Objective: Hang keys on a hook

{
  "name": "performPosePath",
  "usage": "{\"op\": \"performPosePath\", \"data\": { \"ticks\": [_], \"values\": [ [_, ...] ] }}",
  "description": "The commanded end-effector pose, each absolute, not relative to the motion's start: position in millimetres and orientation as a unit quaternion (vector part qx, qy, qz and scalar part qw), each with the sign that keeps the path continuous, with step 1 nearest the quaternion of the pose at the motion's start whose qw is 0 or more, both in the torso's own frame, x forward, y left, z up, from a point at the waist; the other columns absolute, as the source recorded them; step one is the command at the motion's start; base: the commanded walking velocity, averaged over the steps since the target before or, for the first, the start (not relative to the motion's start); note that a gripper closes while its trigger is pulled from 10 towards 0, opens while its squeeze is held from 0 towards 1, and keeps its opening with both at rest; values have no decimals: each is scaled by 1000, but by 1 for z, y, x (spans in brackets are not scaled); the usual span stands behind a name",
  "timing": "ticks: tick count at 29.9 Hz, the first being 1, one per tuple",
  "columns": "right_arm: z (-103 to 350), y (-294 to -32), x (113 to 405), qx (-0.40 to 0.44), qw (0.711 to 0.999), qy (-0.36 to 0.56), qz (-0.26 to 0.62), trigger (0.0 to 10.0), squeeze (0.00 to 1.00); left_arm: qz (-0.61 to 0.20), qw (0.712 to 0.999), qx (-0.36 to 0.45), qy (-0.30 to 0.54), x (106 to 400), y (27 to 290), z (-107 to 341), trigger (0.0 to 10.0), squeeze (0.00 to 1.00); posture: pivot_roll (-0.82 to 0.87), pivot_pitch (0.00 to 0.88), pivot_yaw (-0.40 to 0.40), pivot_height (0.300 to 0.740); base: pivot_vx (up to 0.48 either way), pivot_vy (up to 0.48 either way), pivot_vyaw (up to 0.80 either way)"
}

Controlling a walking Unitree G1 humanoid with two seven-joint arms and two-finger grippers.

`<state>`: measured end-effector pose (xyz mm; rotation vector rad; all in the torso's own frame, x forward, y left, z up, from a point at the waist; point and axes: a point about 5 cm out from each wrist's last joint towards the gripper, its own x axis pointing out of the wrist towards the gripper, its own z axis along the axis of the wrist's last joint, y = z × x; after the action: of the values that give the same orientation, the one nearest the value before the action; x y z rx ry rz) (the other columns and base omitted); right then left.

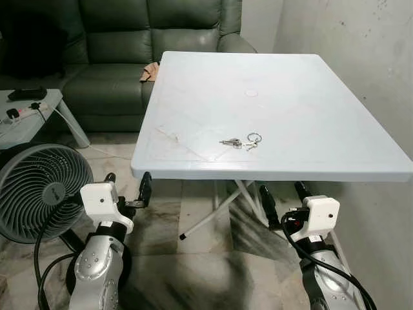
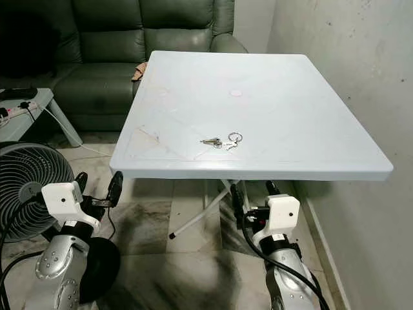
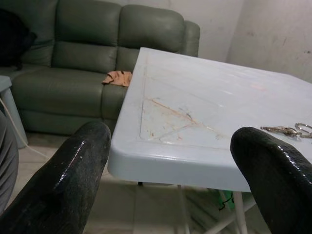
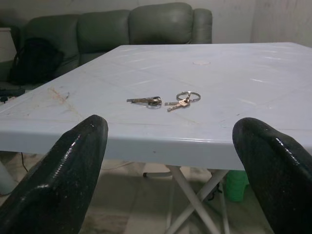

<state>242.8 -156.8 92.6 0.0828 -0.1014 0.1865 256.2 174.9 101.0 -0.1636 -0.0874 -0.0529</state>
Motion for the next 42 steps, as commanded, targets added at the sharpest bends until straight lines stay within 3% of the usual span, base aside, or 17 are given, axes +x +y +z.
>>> {"op": "performPosePath", "data": {
  "ticks": [1,10,42],
  "values": [
    [101,-154,246,43,992,-63,99,10000,0,-29,996,-77,-40,257,175,102,10000,0,-21,0,-5,732,0,0,0],
    [103,-152,248,44,992,-61,106,10000,0,-31,996,-80,-34,256,172,102,10000,0,-17,0,-11,732,112,0,0],
    [105,-146,248,49,990,-58,117,10000,0,-34,995,-83,-33,259,170,105,10000,0,-13,0,-10,732,309,0,0]
  ]
}}
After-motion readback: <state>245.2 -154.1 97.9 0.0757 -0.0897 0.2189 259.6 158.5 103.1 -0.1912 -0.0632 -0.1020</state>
